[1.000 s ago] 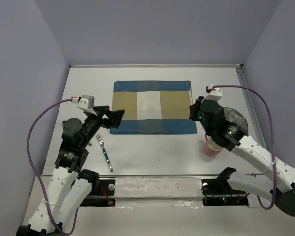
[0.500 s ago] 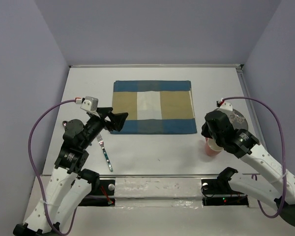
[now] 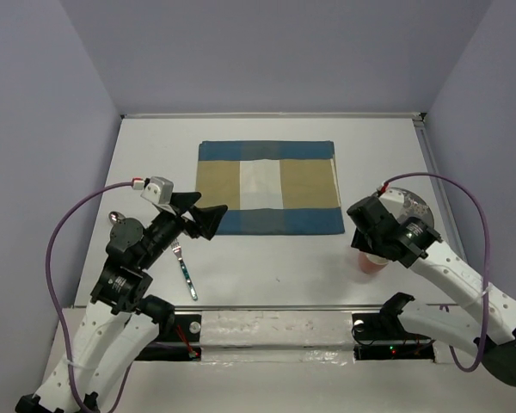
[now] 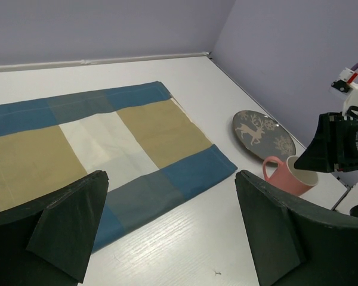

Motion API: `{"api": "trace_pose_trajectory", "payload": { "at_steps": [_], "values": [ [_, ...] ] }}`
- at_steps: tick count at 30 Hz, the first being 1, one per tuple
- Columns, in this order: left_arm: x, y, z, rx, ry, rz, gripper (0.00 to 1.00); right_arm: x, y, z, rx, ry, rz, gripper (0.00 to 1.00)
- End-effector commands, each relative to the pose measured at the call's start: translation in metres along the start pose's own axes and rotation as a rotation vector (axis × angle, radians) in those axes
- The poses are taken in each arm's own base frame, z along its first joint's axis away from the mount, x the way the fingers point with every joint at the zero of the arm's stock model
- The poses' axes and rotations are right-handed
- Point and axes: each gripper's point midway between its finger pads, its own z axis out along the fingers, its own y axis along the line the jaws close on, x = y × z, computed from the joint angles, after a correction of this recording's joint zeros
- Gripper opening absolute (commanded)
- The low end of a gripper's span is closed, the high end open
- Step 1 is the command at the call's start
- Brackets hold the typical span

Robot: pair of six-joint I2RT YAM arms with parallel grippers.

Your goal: Set the dinner table for one person

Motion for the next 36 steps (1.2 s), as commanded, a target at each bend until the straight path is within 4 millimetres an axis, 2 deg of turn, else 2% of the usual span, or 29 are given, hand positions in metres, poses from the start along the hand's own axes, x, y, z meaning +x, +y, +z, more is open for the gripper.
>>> {"api": "trace_pose_trajectory", "payload": {
  "at_steps": [1, 4, 7, 12, 16, 20, 25, 26, 30, 31, 32, 34, 36],
  "values": [
    [-0.016, -0.013, -0.004, 0.041, -0.045, 0.037, 0.99, -0.005, -0.005, 0.008, 0.062, -0.012, 0.027, 0.45],
    [-0.02, -0.014, -0.007, 0.037, -0.059, 0.043, 0.99, -0.004, 0.004, 0.022, 0.054, 0.023, 0.005, 0.4],
    [-0.021, -0.015, -0.008, 0.037, -0.062, 0.046, 0.99, 0.005, -0.001, 0.038, 0.073, 0.061, 0.0, 0.39],
    [-0.02, -0.019, -0.009, 0.054, -0.06, 0.048, 0.99, 0.003, -0.003, 0.047, 0.083, 0.056, 0.031, 0.39],
    [-0.019, -0.02, -0.008, 0.054, -0.057, 0.046, 0.99, 0.01, 0.0, 0.054, 0.077, 0.088, 0.022, 0.37],
    [-0.018, -0.019, -0.007, 0.053, -0.053, 0.045, 0.99, 0.015, 0.001, 0.059, 0.086, 0.104, 0.029, 0.23],
    [-0.018, -0.019, -0.007, 0.05, -0.054, 0.045, 0.99, 0.003, -0.003, 0.048, 0.082, 0.06, 0.047, 0.01],
    [-0.019, -0.019, -0.008, 0.053, -0.057, 0.044, 0.99, 0.002, -0.009, 0.045, 0.107, 0.054, 0.041, 0.0],
    [-0.02, -0.018, -0.007, 0.046, -0.066, 0.048, 0.99, -0.027, -0.005, 0.026, 0.076, -0.014, 0.032, 0.0],
    [-0.02, -0.018, -0.007, 0.046, -0.065, 0.046, 0.99, -0.046, 0.0, 0.016, 0.053, -0.059, 0.027, 0.0],
    [-0.02, -0.018, -0.007, 0.047, -0.066, 0.047, 0.99, -0.056, 0.005, 0.011, 0.036, -0.083, 0.023, 0.0],
    [-0.02, -0.018, -0.007, 0.047, -0.065, 0.045, 0.99, -0.085, 0.018, -0.002, -0.013, -0.146, -0.003, 0.0],
    [-0.02, -0.017, -0.008, 0.043, -0.067, 0.044, 0.99, -0.104, 0.037, 0.002, -0.04, -0.169, -0.032, 0.0]
  ]
}}
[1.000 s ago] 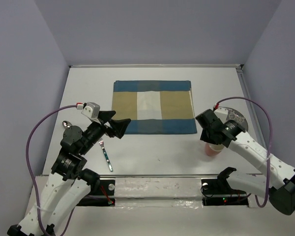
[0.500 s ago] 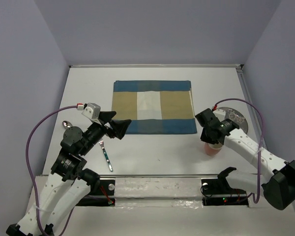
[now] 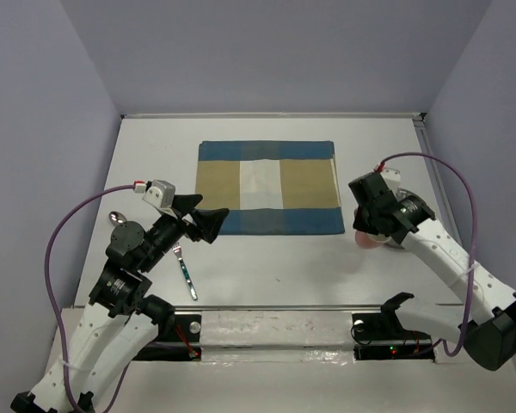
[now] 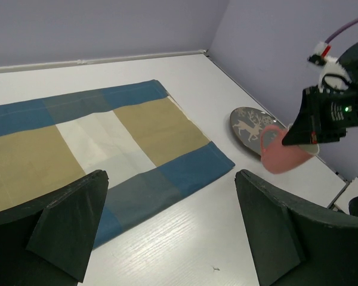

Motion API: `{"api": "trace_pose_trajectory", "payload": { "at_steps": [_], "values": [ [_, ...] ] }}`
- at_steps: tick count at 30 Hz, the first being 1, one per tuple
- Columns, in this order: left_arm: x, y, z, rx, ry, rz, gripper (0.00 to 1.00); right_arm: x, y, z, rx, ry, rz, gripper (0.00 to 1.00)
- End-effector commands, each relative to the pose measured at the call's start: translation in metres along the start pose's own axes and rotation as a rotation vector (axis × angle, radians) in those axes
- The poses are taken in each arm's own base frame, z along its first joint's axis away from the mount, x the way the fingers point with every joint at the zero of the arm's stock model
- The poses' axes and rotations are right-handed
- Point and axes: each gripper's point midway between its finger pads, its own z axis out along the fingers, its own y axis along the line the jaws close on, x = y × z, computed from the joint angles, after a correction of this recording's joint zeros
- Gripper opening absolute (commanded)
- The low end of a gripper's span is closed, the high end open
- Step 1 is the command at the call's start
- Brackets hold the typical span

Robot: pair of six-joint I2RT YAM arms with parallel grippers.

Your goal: Set the dinner table for one person

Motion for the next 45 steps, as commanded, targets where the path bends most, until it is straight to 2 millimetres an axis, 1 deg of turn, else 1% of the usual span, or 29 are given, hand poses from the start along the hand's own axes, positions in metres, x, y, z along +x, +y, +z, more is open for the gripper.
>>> {"api": "trace_pose_trajectory", "payload": {
  "at_steps": [1, 2, 5, 6, 7, 8, 11, 12, 13, 15, 16, 17, 18, 19, 20, 21, 22, 23, 24, 27, 28, 29, 31, 34, 36, 37, 40, 43, 45],
  "values": [
    [-0.023, -0.007, -0.003, 0.021, -0.07, 0.028, 0.99, -0.086, 0.037, -0.024, -0.095, -0.218, -0.051, 0.0],
    [-0.022, -0.006, -0.002, 0.02, -0.065, 0.028, 0.99, -0.107, 0.056, -0.02, -0.117, -0.258, -0.057, 0.0],
    [-0.02, -0.005, -0.001, 0.015, -0.061, 0.028, 0.99, -0.135, 0.086, -0.012, -0.14, -0.284, -0.141, 0.0],
    [-0.02, -0.004, -0.001, 0.013, -0.06, 0.028, 0.99, -0.153, 0.107, -0.004, -0.152, -0.306, -0.158, 0.0],
    [-0.02, -0.004, -0.002, 0.013, -0.06, 0.027, 0.99, -0.163, 0.118, 0.0, -0.16, -0.325, -0.181, 0.0],
    [-0.021, -0.005, -0.002, 0.013, -0.064, 0.029, 0.99, -0.179, 0.137, 0.013, -0.177, -0.334, -0.226, 0.0],
    [-0.021, -0.005, -0.003, 0.015, -0.064, 0.03, 0.99, -0.199, 0.159, 0.032, -0.191, -0.332, -0.277, 0.0],
    [-0.021, -0.005, -0.003, 0.014, -0.062, 0.03, 0.99, -0.214, 0.17, 0.041, -0.194, -0.342, -0.277, 0.0],
    [-0.021, -0.006, -0.003, 0.018, -0.061, 0.032, 0.99, -0.22, 0.178, 0.043, -0.204, -0.35, -0.289, 0.0],
    [-0.021, -0.007, -0.003, 0.021, -0.06, 0.03, 0.99, -0.235, 0.187, 0.05, -0.227, -0.361, -0.304, 0.0],
    [-0.02, -0.006, -0.003, 0.019, -0.059, 0.031, 0.99, -0.245, 0.197, 0.054, -0.233, -0.378, -0.315, 0.0],
    [-0.021, -0.006, -0.003, 0.017, -0.06, 0.031, 0.99, -0.25, 0.199, 0.059, -0.239, -0.377, -0.318, 0.0],
    [-0.021, -0.005, -0.004, 0.012, -0.06, 0.031, 0.99, -0.264, 0.199, 0.058, -0.244, -0.401, -0.315, 0.0],
    [-0.021, -0.005, -0.004, 0.01, -0.061, 0.03, 0.99, -0.258, 0.202, 0.07, -0.238, -0.379, -0.326, 0.0],
    [-0.02, -0.004, -0.003, 0.006, -0.059, 0.031, 0.99, -0.268, 0.2, 0.072, -0.233, -0.393, -0.318, 0.0],
    [-0.02, -0.004, -0.003, 0.006, -0.059, 0.028, 0.99, -0.264, 0.203, 0.089, -0.233, -0.365, -0.329, 0.0],
    [-0.02, -0.004, -0.003, 0.006, -0.057, 0.026, 0.99, -0.266, 0.2, 0.097, -0.231, -0.358, -0.324, 0.0],
    [-0.02, -0.004, -0.003, 0.005, -0.056, 0.027, 0.99, -0.266, 0.203, 0.106, -0.245, -0.345, -0.318, 0.0],
    [-0.019, -0.005, -0.002, 0.008, -0.054, 0.026, 0.99, -0.268, 0.201, 0.111, -0.246, -0.341, -0.31, 0.0],
    [-0.018, -0.004, -0.001, 0.006, -0.048, 0.028, 0.99, -0.269, 0.209, 0.119, -0.265, -0.336, -0.322, 0.0],
    [-0.017, -0.003, 0.0, 0.002, -0.046, 0.026, 0.99, -0.264, 0.212, 0.13, -0.262, -0.322, -0.336, 0.0],
    [-0.017, -0.003, 0.0, 0.002, -0.046, 0.027, 0.99, -0.266, 0.21, 0.135, -0.263, -0.319, -0.344, 0.0],
    [-0.017, -0.003, 0.0, 0.0, -0.045, 0.028, 0.99, -0.264, 0.215, 0.144, -0.265, -0.311, -0.359, 0.0],
    [-0.019, -0.002, -0.001, -0.006, -0.055, 0.029, 0.99, -0.261, 0.214, 0.158, -0.238, -0.3, -0.384, 0.0],
    [-0.02, -0.001, -0.001, -0.012, -0.057, 0.029, 0.99, -0.259, 0.216, 0.161, -0.241, -0.294, -0.387, 0.0],
    [-0.019, -0.001, -0.001, -0.011, -0.055, 0.031, 0.99, -0.261, 0.212, 0.165, -0.237, -0.291, -0.381, 0.0],
    [-0.019, -0.001, -0.001, -0.009, -0.053, 0.029, 0.99, -0.264, 0.209, 0.17, -0.237, -0.286, -0.368, 0.0],
    [-0.019, -0.001, -0.001, -0.011, -0.056, 0.029, 0.99, -0.261, 0.213, 0.173, -0.253, -0.273, -0.369, 0.0],
    [-0.02, -0.001, -0.002, -0.011, -0.06, 0.029, 0.99, -0.259, 0.208, 0.179, -0.242, -0.262, -0.368, 0.0]
  ]
}}
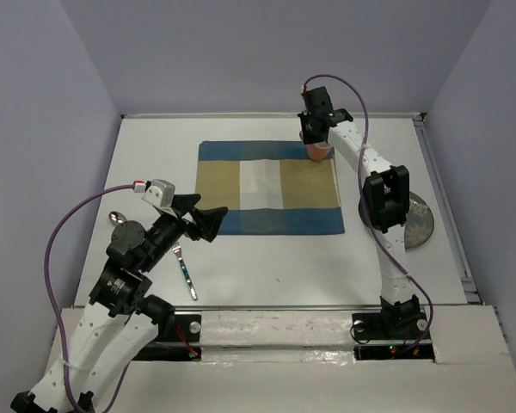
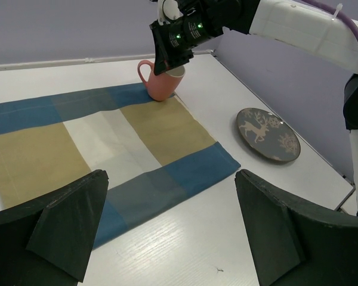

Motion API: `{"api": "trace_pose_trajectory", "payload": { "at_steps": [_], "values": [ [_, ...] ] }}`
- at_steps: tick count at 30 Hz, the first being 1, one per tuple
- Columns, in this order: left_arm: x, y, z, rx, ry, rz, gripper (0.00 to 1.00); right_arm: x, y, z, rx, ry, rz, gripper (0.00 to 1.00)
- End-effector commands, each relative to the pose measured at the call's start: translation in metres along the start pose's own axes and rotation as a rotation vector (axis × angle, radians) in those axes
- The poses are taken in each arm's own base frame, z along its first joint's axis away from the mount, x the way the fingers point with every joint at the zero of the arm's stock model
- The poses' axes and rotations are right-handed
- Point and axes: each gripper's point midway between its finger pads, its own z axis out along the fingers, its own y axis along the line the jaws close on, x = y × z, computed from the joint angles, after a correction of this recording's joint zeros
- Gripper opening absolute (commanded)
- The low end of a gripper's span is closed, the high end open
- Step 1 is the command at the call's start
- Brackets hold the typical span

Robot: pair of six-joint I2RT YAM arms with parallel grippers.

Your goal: Set the dinner table for one person

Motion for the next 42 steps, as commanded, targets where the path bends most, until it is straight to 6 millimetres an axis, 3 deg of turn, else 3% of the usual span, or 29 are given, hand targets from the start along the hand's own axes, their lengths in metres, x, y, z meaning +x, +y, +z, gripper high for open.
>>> {"api": "trace_pose_trajectory", "payload": {
  "at_steps": [1, 13, 30, 35, 37, 38, 39, 42],
  "values": [
    [-0.02, -0.006, -0.002, 0.017, -0.059, 0.025, 0.99, -0.05, -0.012, -0.02, 0.0, -0.14, 0.015, 0.0],
    [-0.02, -0.004, -0.001, 0.012, -0.056, 0.023, 0.99, -0.052, -0.015, -0.033, 0.001, -0.128, -0.014, 0.0],
    [-0.019, -0.004, -0.001, 0.01, -0.056, 0.022, 0.99, -0.037, -0.013, -0.015, 0.004, -0.086, -0.025, 0.01],
    [-0.02, -0.004, -0.001, 0.011, -0.057, 0.022, 0.99, -0.042, -0.015, -0.019, 0.014, -0.1, -0.018, 0.18],
    [-0.019, -0.004, -0.001, 0.011, -0.057, 0.021, 0.99, -0.048, -0.019, -0.025, 0.035, -0.115, -0.006, 0.33],
    [-0.019, -0.004, -0.001, 0.01, -0.056, 0.022, 0.99, -0.054, -0.022, -0.034, 0.045, -0.132, 0.015, 0.43],
    [-0.019, -0.003, -0.001, 0.01, -0.055, 0.022, 0.99, -0.054, -0.022, -0.034, 0.045, -0.132, 0.026, 0.43],
    [-0.019, -0.003, -0.001, 0.01, -0.056, 0.021, 0.99, -0.069, -0.027, -0.062, 0.053, -0.181, 0.106, 0.52]
  ]
}}
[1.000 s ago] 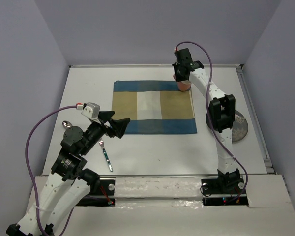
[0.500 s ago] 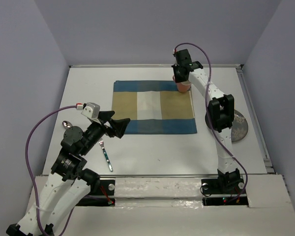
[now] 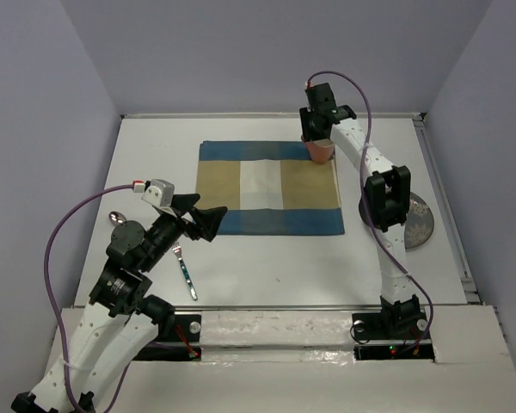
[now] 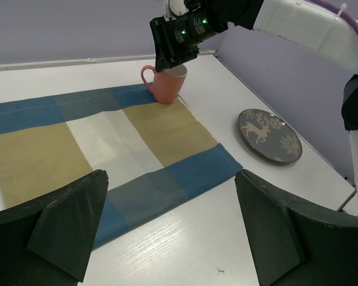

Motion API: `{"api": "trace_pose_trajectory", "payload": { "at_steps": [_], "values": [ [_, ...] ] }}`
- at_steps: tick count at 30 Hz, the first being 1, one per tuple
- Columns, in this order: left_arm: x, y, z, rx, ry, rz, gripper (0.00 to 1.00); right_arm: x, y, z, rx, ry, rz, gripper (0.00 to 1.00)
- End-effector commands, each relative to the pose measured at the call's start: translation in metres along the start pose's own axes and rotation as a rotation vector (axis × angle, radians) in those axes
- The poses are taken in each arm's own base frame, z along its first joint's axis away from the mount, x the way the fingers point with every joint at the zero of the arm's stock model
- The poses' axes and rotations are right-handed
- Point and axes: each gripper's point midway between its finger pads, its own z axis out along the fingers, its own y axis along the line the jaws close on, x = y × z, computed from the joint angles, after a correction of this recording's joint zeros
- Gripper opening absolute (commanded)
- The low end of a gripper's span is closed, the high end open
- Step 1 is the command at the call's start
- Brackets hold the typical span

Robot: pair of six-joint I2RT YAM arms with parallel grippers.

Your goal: Set the dinner table for one person

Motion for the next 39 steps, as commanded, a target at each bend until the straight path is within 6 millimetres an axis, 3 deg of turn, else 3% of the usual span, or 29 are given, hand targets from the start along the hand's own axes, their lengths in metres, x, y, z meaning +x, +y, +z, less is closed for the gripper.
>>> {"api": "trace_pose_trajectory", "payload": {
  "at_steps": [1, 2, 3, 4, 6, 7, 8, 9, 11, 12, 13, 14, 15, 17, 18, 19, 20, 24, 27, 28, 32, 39],
  "values": [
    [-0.019, -0.006, -0.001, 0.02, -0.058, 0.021, 0.99, -0.075, -0.027, -0.084, 0.028, -0.222, 0.161, 0.54],
    [-0.021, -0.006, -0.002, 0.02, -0.062, 0.02, 0.99, -0.083, -0.029, -0.097, 0.025, -0.259, 0.223, 0.55],
    [-0.021, -0.007, -0.003, 0.023, -0.064, 0.022, 0.99, -0.058, -0.032, -0.092, 0.052, -0.215, 0.237, 0.55],
    [-0.022, -0.007, -0.003, 0.024, -0.067, 0.023, 0.99, -0.086, -0.04, -0.122, 0.051, -0.317, 0.297, 0.55],
    [-0.025, -0.009, -0.006, 0.031, -0.081, 0.025, 0.99, -0.04, -0.071, -0.158, 0.117, -0.347, 0.433, 0.51],
    [-0.026, -0.01, -0.007, 0.033, -0.085, 0.024, 0.99, -0.051, -0.078, -0.16, 0.122, -0.396, 0.503, 0.5],
    [-0.027, -0.011, -0.008, 0.037, -0.087, 0.025, 0.99, -0.009, -0.089, -0.168, 0.141, -0.371, 0.588, 0.48],
    [-0.027, -0.013, -0.01, 0.044, -0.093, 0.027, 0.99, 0.005, -0.114, -0.171, 0.18, -0.405, 0.667, 0.46],
    [-0.028, -0.017, -0.011, 0.054, -0.095, 0.028, 0.99, 0.049, -0.14, -0.175, 0.227, -0.398, 0.789, 0.44],
    [-0.028, -0.02, -0.012, 0.066, -0.098, 0.028, 0.99, 0.094, -0.17, -0.183, 0.293, -0.398, 0.908, 0.39],
    [-0.028, -0.022, -0.013, 0.076, -0.094, 0.029, 0.99, 0.116, -0.183, -0.187, 0.322, -0.4, 0.967, 0.37],
    [-0.028, -0.025, -0.014, 0.083, -0.097, 0.028, 0.99, 0.151, -0.194, -0.194, 0.348, -0.405, 1.043, 0.3],
    [-0.028, -0.029, -0.015, 0.099, -0.097, 0.027, 0.99, 0.174, -0.218, -0.2, 0.398, -0.411, 1.117, 0.27],
    [-0.028, -0.031, -0.016, 0.108, -0.099, 0.028, 0.99, 0.205, -0.237, -0.209, 0.453, -0.424, 1.196, 0.27],
    [-0.029, -0.033, -0.018, 0.114, -0.103, 0.029, 0.99, 0.233, -0.251, -0.215, 0.497, -0.429, 1.267, 0.29],
    [-0.03, -0.034, -0.019, 0.117, -0.106, 0.029, 0.99, 0.237, -0.243, -0.214, 0.464, -0.421, 1.276, 0.3],
    [-0.03, -0.034, -0.02, 0.116, -0.109, 0.028, 0.99, 0.252, -0.256, -0.218, 0.499, -0.426, 1.32, 0.31],
    [-0.031, -0.037, -0.022, 0.126, -0.115, 0.026, 0.99, 0.288, -0.266, -0.212, 0.537, -0.369, 1.401, 0.54],
    [-0.031, -0.039, -0.023, 0.135, -0.114, 0.028, 0.99, 0.307, -0.262, -0.195, 0.456, -0.293, 1.464, 0.57],
    [-0.03, -0.039, -0.022, 0.134, -0.111, 0.029, 0.99, 0.323, -0.257, -0.186, 0.452, -0.249, 1.487, 0.57],
    [-0.031, -0.04, -0.024, 0.139, -0.117, 0.029, 0.99, 0.33, -0.249, -0.17, 0.351, -0.227, 1.518, 0.58],
    [-0.03, -0.039, -0.022, 0.134, -0.109, 0.027, 0.99, 0.322, -0.231, -0.149, 0.174, -0.221, 1.551, 0.59]
  ]
}}
